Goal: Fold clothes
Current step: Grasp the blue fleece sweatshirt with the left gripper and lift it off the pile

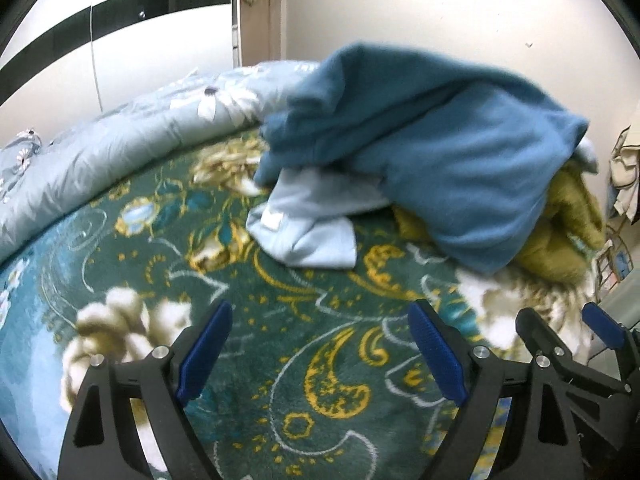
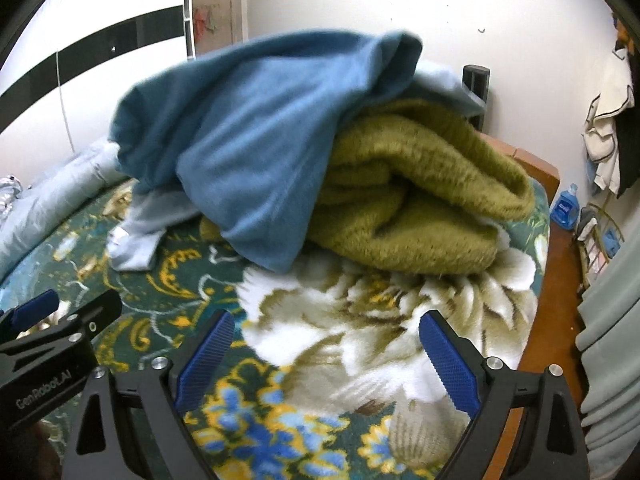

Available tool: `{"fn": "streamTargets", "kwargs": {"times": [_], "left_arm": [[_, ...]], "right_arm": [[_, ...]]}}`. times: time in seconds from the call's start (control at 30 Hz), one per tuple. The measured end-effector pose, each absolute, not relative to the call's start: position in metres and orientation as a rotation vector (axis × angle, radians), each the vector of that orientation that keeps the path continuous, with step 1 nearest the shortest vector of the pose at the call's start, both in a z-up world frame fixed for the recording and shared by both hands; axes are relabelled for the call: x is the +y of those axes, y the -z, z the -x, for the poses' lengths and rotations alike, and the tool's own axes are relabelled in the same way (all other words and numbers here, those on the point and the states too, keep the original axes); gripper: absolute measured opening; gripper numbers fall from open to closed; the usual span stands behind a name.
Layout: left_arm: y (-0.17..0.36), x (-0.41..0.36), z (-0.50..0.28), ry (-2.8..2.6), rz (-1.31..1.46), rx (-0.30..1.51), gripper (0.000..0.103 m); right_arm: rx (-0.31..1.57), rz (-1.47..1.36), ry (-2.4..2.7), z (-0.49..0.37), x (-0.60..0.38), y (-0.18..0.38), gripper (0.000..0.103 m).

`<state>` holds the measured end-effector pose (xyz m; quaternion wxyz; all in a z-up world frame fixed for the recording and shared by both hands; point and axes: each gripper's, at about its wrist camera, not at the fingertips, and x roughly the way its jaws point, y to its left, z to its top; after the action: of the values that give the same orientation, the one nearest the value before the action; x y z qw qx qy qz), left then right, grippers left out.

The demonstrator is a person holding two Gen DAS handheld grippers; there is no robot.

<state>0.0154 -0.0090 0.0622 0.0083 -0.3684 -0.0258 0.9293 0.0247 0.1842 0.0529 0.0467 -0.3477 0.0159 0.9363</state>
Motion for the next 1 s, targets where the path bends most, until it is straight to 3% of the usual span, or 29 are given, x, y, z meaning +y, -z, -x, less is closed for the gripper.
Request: {"fn": "streamTargets", "kwargs": {"times": [0.27,0.47,0.83,0.93,1.0], "left_arm": [[-0.109,-0.008,-0.002,-2.918,1.047,-0.021,0.09],[-0.138,-0.006,0.035,-2.951,0.994,0.182,0.09],[-0.131,-0.018,0.114,-2.93,1.007,0.205,0.089],[-0.128,-0.019,0.12,-2.923,0.985,0.149,0.077],[-0.125,-0.019,0.125,-2.912,0.997,0.119,0.049]], "right_arm": [[0.089,1.04,-2.926,-0.031,0.196,-0.091,0.096],[0.072,1.045,-2.951,-0.025,0.211,-0.12,0.096],[0.0,1.063,-3.038,0.0,0.212,-0.141,0.096],[-0.018,1.052,-3.054,0.004,0.21,-0.143,0.096],[-0.018,1.052,-3.06,0.007,0.209,-0.144,0.096]]}}
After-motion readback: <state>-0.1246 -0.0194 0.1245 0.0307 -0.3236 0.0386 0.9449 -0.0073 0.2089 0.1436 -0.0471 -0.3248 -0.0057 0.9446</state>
